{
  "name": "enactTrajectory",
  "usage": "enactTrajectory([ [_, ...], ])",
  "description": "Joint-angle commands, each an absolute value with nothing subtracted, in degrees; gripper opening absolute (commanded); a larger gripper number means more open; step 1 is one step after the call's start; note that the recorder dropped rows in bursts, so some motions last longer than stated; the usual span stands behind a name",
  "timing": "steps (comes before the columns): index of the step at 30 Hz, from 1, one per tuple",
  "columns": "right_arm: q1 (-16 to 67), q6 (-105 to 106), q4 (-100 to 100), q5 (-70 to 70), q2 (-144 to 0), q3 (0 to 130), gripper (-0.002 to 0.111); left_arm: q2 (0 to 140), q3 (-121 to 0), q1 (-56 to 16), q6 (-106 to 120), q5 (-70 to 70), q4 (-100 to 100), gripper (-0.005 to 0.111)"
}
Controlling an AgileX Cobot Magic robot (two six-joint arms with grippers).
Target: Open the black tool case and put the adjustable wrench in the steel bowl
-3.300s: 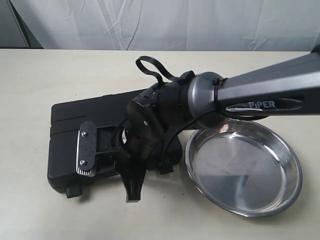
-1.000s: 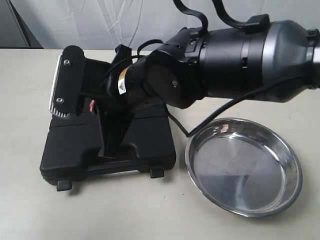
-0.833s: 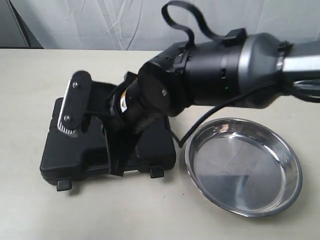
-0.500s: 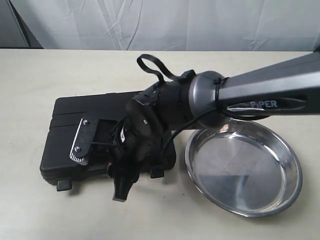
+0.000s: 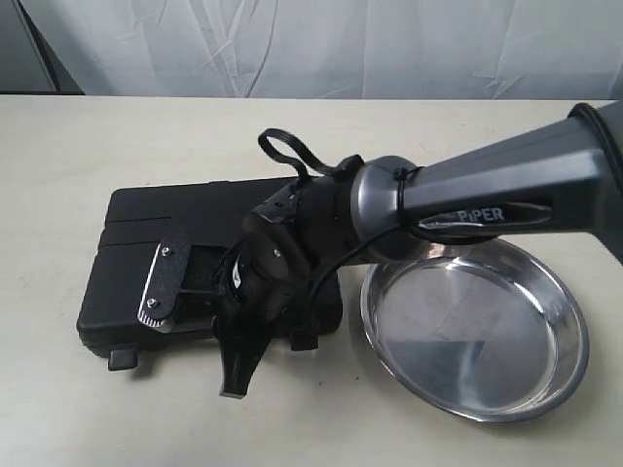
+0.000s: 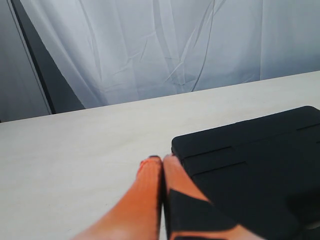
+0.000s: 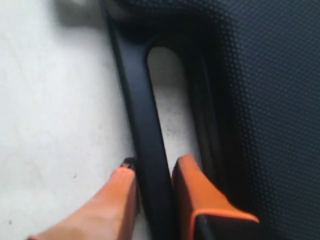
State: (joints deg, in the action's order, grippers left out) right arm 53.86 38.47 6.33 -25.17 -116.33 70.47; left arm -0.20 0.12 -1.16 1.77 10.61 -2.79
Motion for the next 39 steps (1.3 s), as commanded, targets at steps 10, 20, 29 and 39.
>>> enactTrajectory([
  [10, 53.72, 37.68, 6.54, -26.62, -110.16, 70.59, 0.0, 0.0, 0.0, -1.22, 1.72, 10.32, -2.71, 0.0],
  [20, 53.72, 37.68, 10.55, -28.67, -107.61, 70.59, 0.0, 0.0, 0.0, -1.22, 1.72, 10.32, -2.71, 0.0],
  [29, 53.72, 38.84, 19.57, -30.21, -110.94, 70.59, 0.0, 0.0, 0.0, -1.22, 1.72, 10.32, -2.71, 0.0],
  [39, 53.72, 39.51, 26.09, -30.33, -111.08, 70.59, 0.0, 0.0, 0.0, -1.22, 1.72, 10.32, -2.71, 0.0],
])
